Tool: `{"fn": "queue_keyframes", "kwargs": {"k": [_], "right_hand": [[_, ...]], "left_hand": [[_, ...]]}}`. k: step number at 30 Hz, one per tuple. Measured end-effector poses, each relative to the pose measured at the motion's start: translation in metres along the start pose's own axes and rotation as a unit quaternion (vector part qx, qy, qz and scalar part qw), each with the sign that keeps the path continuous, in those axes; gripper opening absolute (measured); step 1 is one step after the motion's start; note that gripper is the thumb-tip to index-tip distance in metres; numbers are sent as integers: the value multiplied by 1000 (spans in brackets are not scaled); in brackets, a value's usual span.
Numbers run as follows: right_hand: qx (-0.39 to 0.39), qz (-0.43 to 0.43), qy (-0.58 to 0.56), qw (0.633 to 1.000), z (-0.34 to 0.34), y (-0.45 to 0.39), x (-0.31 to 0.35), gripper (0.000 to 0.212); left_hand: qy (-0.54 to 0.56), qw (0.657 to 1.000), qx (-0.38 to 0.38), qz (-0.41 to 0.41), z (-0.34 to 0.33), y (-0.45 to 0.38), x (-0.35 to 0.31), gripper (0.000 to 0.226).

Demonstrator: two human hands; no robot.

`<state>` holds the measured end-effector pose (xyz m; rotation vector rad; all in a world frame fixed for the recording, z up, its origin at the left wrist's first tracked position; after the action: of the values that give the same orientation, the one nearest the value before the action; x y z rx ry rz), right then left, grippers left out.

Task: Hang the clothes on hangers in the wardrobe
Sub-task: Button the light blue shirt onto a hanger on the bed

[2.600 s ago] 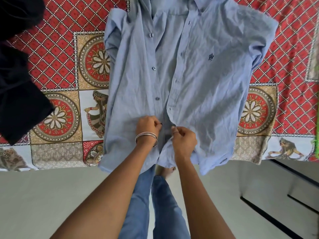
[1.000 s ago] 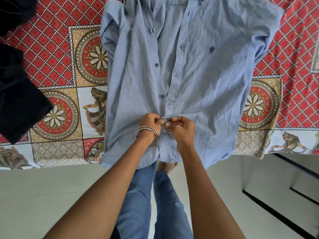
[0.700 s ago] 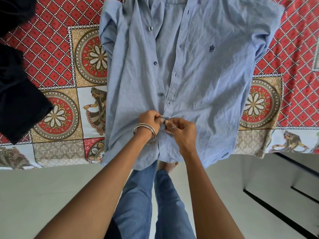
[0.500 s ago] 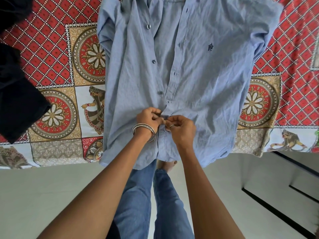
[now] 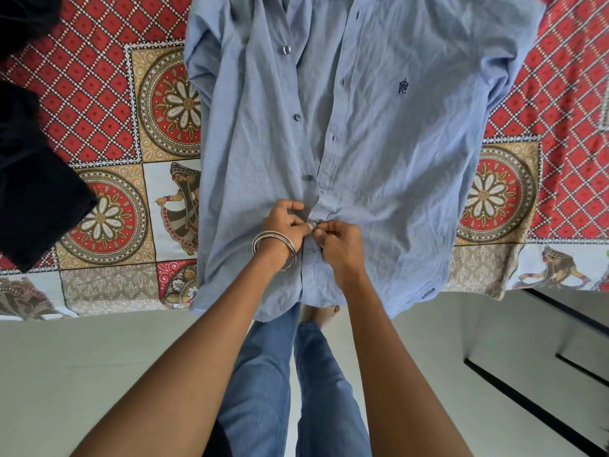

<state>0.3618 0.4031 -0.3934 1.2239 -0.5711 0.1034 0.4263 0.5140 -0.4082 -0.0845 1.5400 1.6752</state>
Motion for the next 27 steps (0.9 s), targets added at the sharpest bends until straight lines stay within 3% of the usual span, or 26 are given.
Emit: {"fn": "queue_keyframes", "kwargs": {"k": [3, 6, 9, 11, 16, 18, 20, 21, 24, 27], "right_hand": [[21, -3, 76, 997, -1, 0, 1, 17], [-78, 49, 256, 962, 9, 3, 18, 19], [-173, 173, 212, 946, 15, 6, 56, 16], [-161, 208, 236, 935, 6, -3, 71, 14], [-85, 86, 456, 882, -15, -30, 74, 36], [-86, 83, 511, 851, -21, -32, 79, 42], [-85, 100, 542, 830, -23, -28, 82, 33], [-84, 99, 533, 836, -17, -28, 79, 29], [-134, 49, 385, 912, 14, -33, 68, 11], [-171, 22, 184, 968, 20, -36, 62, 22]], "left_hand": [[-99, 995, 8, 11, 0, -2, 2, 45], [-235, 969, -58, -56, 9, -3, -12, 32], [-230, 945, -159, -170, 16, -5, -41, 27], [-201, 940, -185, -205, 20, -10, -53, 27], [-173, 959, -150, -167, 15, -36, -62, 23], [-158, 967, -129, -153, 18, -46, -63, 17], [-152, 971, -110, -147, 19, -50, -62, 12], [-160, 971, -102, -148, 18, -49, -62, 12], [-202, 967, -88, -131, 10, -47, -59, 9], [-242, 960, -92, -109, 15, -55, -61, 5]]}}
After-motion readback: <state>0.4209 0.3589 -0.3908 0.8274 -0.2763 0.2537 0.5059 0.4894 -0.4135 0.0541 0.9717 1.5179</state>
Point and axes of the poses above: each hand's wrist, its own y-axis away from the middle knuckle, its own z-axis out of the back of the hand, x = y × z, the point moved 5 cm from there along -y, towards the middle knuckle, and after that the axes turned 3 degrees about -z, right-handed, at the moved point
